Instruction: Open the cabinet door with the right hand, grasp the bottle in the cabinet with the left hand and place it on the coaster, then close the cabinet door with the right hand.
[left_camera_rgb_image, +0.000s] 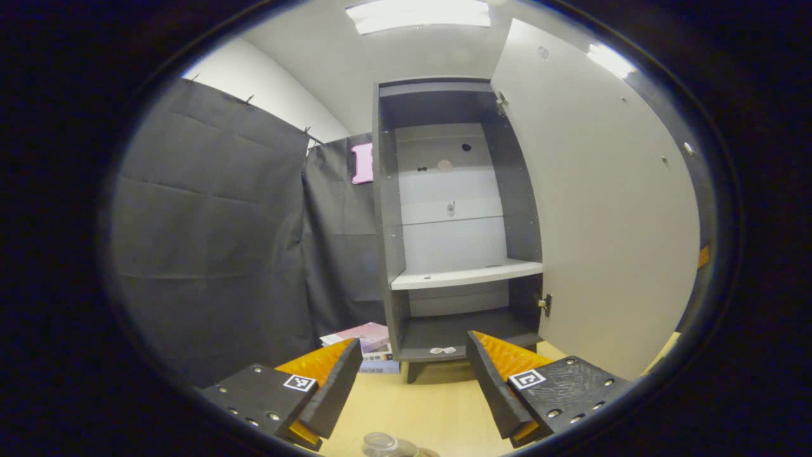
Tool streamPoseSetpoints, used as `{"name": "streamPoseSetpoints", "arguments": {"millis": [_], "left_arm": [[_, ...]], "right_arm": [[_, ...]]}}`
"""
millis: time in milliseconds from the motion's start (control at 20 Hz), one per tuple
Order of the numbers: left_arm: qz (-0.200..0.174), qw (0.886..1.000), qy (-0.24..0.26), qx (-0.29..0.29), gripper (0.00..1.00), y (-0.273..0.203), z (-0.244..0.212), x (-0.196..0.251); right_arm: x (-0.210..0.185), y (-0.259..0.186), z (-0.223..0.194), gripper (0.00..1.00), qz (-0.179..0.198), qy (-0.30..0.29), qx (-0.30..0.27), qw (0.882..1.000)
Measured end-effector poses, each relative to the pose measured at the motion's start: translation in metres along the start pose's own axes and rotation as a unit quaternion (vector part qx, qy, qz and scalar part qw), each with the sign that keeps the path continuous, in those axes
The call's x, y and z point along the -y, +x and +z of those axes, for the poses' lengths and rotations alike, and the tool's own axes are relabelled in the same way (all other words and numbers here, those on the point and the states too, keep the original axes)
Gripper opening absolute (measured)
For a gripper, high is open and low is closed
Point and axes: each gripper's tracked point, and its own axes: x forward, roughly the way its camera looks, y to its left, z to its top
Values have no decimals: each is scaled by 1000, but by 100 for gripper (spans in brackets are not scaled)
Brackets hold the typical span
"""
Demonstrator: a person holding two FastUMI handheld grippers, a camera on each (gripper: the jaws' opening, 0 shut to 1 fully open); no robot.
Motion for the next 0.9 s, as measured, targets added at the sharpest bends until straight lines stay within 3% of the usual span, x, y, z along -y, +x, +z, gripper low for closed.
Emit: {"name": "streamPoseSetpoints", "arguments": {"millis": [250,500,600,650,850,900], "left_arm": [[-21,1000,-8,-11,94,6,40,24],[-17,998,-34,-56,94,6,65,39],[-11,998,-40,-52,100,4,82,42],[-9,998,-36,-49,94,1,92,42],[-17,999,-31,-33,90,-7,125,52],[-22,999,-33,-31,94,-7,128,55]], "right_arm": [[-17,-17,44,94,43,-55,32,997],[-41,-38,98,94,95,-33,72,992],[-53,-46,116,94,119,-21,84,989],[-59,-50,124,94,131,-13,89,987],[-78,-60,140,94,177,6,98,979],[-85,-61,142,93,187,6,98,978]]}}
